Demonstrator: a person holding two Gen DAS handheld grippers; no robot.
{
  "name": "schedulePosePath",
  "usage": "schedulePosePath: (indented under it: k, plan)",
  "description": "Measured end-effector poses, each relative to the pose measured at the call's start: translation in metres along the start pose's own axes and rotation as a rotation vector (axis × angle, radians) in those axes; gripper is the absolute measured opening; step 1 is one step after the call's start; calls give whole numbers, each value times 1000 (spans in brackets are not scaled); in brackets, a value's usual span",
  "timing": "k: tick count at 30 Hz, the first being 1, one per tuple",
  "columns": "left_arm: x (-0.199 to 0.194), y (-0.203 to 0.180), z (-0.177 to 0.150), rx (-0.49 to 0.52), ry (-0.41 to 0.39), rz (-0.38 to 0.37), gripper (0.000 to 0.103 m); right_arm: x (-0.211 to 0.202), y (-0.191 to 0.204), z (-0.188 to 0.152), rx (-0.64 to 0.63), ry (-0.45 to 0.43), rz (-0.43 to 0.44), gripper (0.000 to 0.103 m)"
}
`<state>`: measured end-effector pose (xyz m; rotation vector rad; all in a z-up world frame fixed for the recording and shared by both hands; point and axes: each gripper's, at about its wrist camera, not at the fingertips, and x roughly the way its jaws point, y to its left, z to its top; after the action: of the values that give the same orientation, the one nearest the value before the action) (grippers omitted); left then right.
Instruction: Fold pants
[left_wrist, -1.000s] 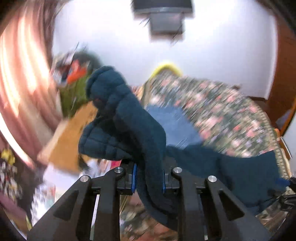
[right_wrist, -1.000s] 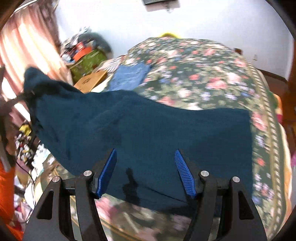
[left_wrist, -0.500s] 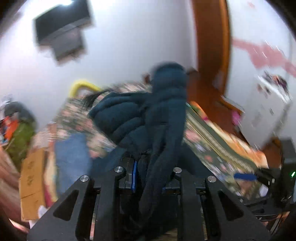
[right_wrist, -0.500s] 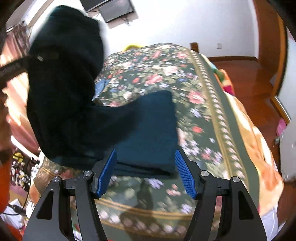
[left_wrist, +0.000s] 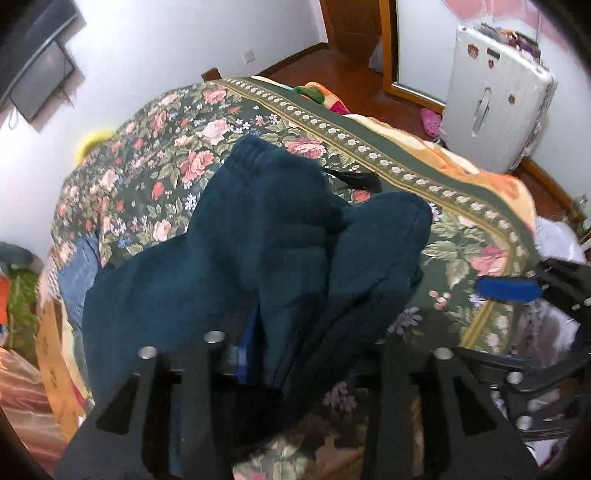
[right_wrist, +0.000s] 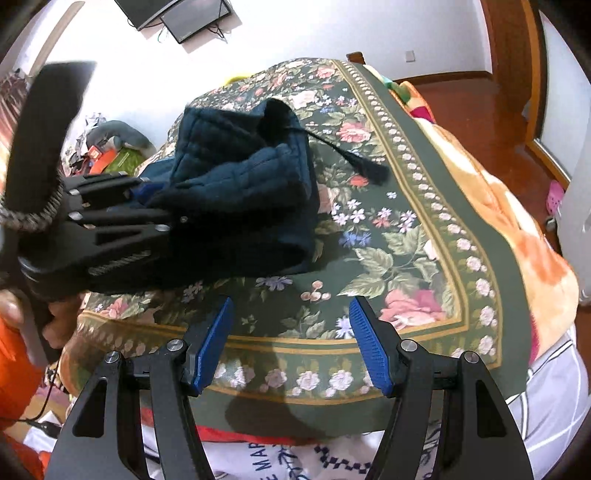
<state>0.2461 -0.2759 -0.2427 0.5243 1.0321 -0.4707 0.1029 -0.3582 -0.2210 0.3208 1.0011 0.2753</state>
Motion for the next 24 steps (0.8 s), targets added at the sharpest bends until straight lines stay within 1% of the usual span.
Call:
schedulePosePath:
  k: [1, 2, 3, 5, 6, 8, 9, 10, 11, 13, 14, 16, 17, 18, 19, 20, 23, 24]
  plan:
    - [-6, 5, -1, -12, -2, -18, 52, 1, 3, 1, 0, 1, 4, 63]
    - [-6, 11, 1, -28, -6, -32, 67, 1, 6, 1, -3, 0, 8, 63]
    - [-10, 16, 0, -44, -14, -40, 74, 2, 8, 2, -7, -1, 13, 63]
    - [-19, 28, -2, -78, -29, -67, 78, 3, 14, 4, -23, 1, 25, 63]
    - [-25, 39, -4, -102, -32, -94, 82, 3, 18, 5, -33, 1, 28, 63]
    - [-35, 53, -7, -127, -43, -130, 84, 6, 25, 6, -48, 7, 36, 63]
    - [-43, 65, -8, -153, -67, -144, 85, 8, 28, 6, -53, 11, 40, 63]
    - [-48, 75, -9, -171, -86, -135, 86, 11, 32, 8, -60, 19, 45, 63]
    - [-55, 88, -10, -196, -112, -117, 87, 13, 34, 9, -64, 24, 48, 63]
    - [-60, 112, -10, -238, -147, -92, 95, 21, 38, 11, -69, 37, 56, 63]
    - [-61, 129, -11, -270, -174, -61, 100, 26, 41, 12, -69, 47, 63, 63]
    - [-53, 156, -10, -304, -183, 10, 101, 35, 46, 14, -73, 67, 73, 63]
    - [-45, 168, -9, -313, -171, 41, 101, 39, 49, 15, -77, 73, 72, 63]
    - [-30, 186, -7, -327, -143, 90, 101, 44, 51, 16, -81, 80, 74, 63]
    - [-20, 196, -6, -336, -123, 117, 101, 49, 54, 18, -85, 79, 68, 63]
    - [0, 213, -5, -354, -81, 154, 101, 53, 56, 20, -88, 78, 61, 63]
    - [47, 246, -7, -372, 2, 238, 101, 58, 58, 27, -93, 79, 54, 63]
    - [62, 256, -12, -380, 30, 254, 101, 59, 57, 31, -93, 75, 59, 63]
